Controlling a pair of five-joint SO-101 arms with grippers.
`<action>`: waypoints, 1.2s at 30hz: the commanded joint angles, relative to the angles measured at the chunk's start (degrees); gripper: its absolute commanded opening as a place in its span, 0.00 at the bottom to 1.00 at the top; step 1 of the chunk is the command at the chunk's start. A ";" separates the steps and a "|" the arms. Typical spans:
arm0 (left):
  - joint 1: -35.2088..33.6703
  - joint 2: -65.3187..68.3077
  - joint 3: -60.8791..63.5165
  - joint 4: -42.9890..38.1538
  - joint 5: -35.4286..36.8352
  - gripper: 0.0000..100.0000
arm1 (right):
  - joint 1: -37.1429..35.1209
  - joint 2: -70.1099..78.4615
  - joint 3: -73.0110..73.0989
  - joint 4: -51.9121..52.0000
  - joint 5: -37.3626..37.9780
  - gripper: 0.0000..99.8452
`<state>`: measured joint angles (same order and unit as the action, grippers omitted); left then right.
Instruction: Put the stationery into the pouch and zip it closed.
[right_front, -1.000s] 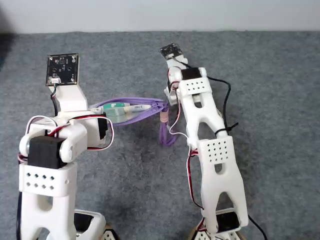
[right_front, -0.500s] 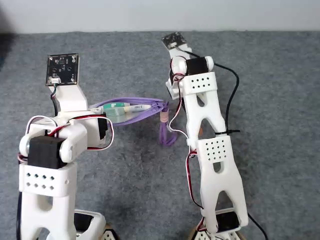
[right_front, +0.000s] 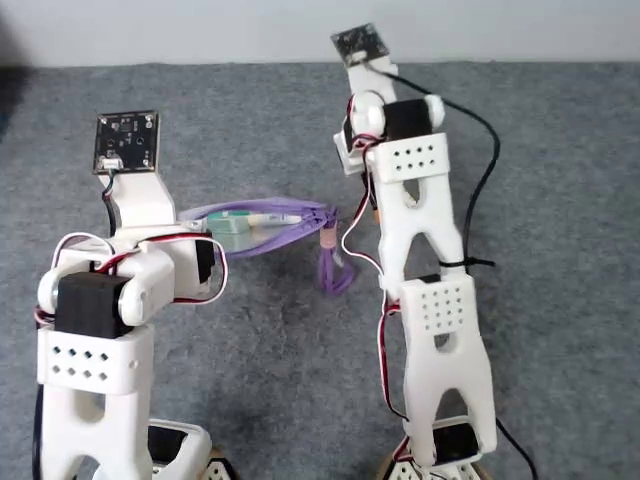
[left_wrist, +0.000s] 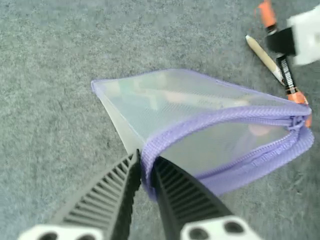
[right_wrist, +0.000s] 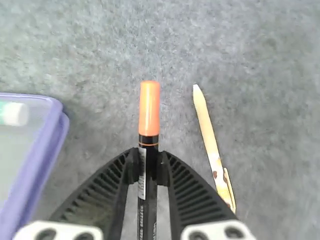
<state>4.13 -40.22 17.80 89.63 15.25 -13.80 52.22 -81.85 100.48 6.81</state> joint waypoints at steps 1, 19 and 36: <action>0.53 -0.18 -3.56 0.00 0.53 0.01 | 0.04 -14.29 7.91 2.51 -3.52 0.01; 6.42 0.09 -4.18 -0.18 3.08 0.01 | -8.92 -57.80 44.31 2.24 -17.49 0.01; 6.59 0.18 -5.41 -1.32 4.13 0.01 | -14.02 -74.24 45.54 2.15 -25.67 0.01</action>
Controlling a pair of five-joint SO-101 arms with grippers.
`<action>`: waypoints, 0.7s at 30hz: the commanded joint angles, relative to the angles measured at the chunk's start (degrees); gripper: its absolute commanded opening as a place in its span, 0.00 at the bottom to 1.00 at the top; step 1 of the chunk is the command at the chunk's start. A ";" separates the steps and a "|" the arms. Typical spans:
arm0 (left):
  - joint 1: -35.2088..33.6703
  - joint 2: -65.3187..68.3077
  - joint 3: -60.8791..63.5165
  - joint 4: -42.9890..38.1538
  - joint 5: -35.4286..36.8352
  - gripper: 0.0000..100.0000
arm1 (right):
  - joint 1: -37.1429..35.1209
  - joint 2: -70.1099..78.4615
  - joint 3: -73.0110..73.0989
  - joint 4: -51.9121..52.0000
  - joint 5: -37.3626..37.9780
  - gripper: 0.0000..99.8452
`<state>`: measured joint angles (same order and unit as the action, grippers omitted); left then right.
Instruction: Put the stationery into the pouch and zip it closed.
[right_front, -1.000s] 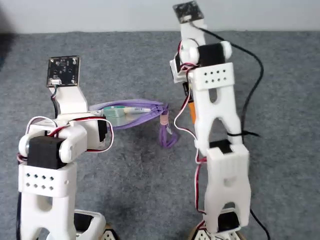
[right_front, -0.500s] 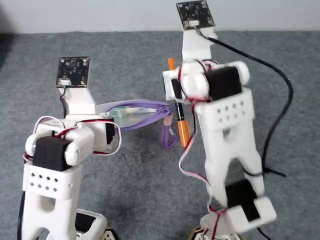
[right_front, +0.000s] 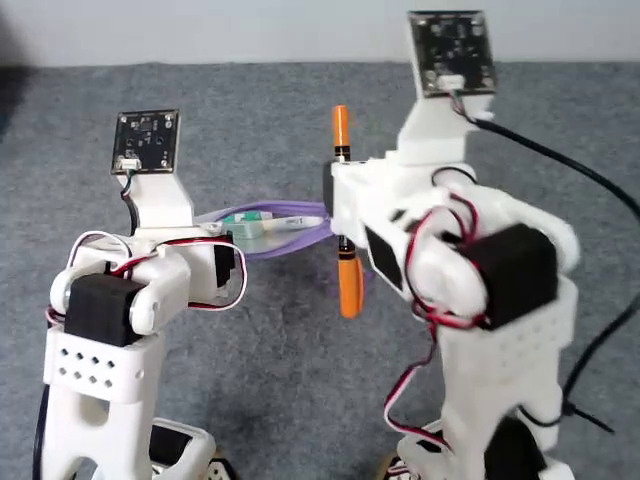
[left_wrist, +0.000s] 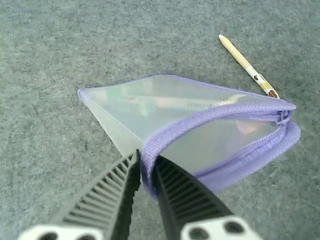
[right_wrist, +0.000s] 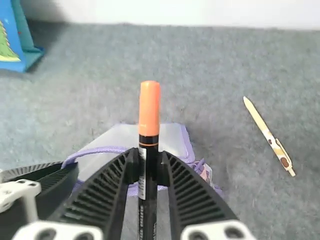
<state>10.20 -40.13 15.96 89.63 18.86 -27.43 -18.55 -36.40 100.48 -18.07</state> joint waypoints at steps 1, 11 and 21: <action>0.53 0.09 -3.56 -1.32 0.53 0.01 | -0.40 -4.53 0.09 2.15 -0.70 0.01; 0.53 0.09 -3.56 -1.32 0.53 0.01 | -5.58 -23.25 20.13 -2.59 2.02 0.01; 0.53 0.00 -3.56 -0.97 0.53 0.01 | -5.93 -39.25 50.02 -33.80 2.11 0.01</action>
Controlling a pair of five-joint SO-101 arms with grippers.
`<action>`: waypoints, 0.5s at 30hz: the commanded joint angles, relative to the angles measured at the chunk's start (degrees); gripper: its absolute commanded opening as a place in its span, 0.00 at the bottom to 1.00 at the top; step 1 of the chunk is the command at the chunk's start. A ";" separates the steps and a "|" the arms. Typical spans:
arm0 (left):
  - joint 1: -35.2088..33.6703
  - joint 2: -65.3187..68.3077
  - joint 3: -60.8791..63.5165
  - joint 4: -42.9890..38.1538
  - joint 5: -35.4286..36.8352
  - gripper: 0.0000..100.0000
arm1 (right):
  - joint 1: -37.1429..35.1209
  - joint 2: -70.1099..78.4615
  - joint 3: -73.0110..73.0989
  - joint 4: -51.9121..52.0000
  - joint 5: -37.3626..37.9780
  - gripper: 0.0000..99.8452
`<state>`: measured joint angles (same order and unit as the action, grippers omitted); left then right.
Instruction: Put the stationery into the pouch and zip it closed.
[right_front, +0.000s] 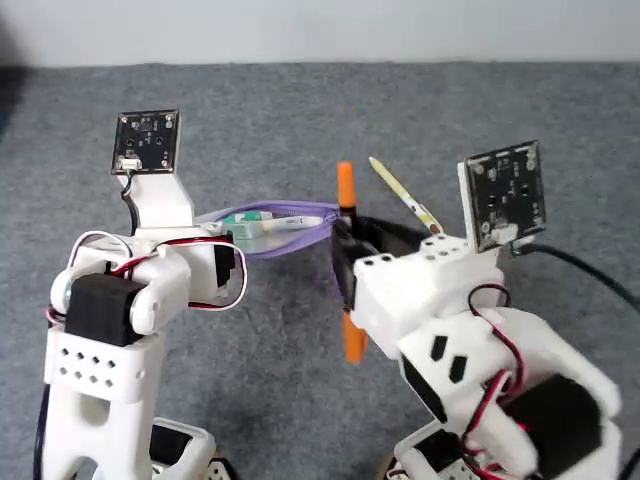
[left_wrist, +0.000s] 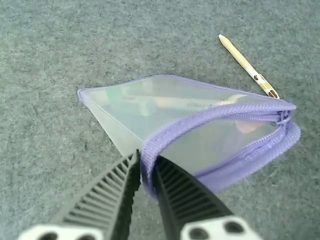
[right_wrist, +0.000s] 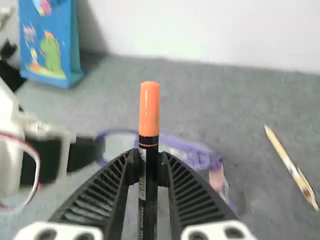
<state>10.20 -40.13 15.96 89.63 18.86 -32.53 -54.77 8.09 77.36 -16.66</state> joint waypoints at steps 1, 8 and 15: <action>0.53 0.00 -3.56 -0.97 0.53 0.01 | -0.84 -3.82 7.47 -14.73 0.70 0.01; 0.79 0.00 -3.56 -0.97 0.53 0.01 | -1.63 -5.32 16.09 -35.12 4.13 0.01; 0.79 0.09 -3.38 -0.97 0.53 0.01 | -3.56 -5.32 29.54 -56.13 10.11 0.01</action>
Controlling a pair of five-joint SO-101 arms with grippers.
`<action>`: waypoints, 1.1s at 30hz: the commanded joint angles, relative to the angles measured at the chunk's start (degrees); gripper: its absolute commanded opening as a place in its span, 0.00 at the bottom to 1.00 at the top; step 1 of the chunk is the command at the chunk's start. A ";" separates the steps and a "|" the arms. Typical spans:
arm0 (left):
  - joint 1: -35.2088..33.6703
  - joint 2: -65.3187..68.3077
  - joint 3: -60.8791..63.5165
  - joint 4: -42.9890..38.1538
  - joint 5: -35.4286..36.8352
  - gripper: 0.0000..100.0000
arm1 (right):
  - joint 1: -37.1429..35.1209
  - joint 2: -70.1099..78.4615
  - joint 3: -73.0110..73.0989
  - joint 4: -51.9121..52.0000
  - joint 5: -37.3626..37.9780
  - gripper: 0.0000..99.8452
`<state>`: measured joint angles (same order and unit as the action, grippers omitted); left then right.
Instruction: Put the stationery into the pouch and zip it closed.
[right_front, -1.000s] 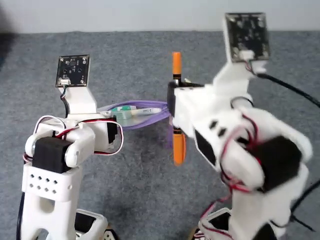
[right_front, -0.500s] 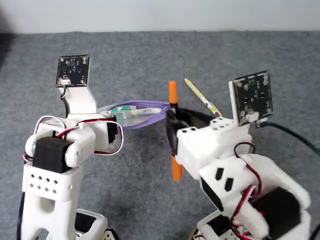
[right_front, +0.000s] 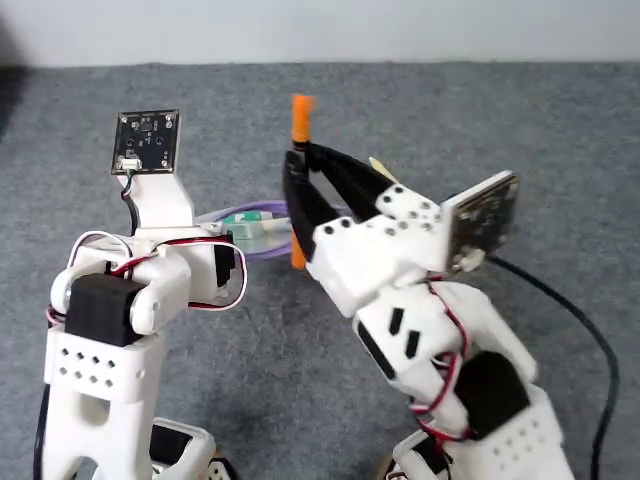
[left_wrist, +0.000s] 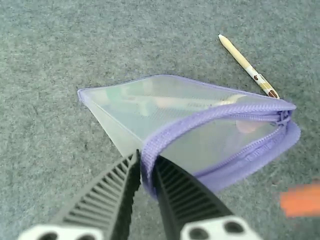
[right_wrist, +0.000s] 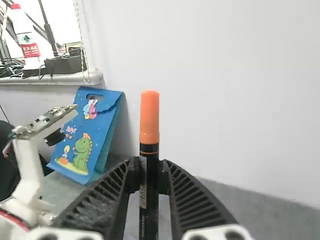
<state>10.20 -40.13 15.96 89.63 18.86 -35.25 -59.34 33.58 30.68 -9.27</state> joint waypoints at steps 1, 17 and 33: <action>0.79 0.09 -3.38 -0.97 0.53 0.01 | -0.92 -0.75 6.51 -12.53 3.96 0.01; 0.62 0.18 -3.30 -0.97 0.53 0.01 | -3.65 -1.36 23.91 -26.24 8.44 0.01; 0.53 0.18 -3.30 -1.32 0.53 0.01 | -1.98 -4.26 7.65 -1.71 7.65 0.11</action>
<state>10.20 -39.87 15.87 89.63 18.86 -40.62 -62.68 47.12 27.34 0.92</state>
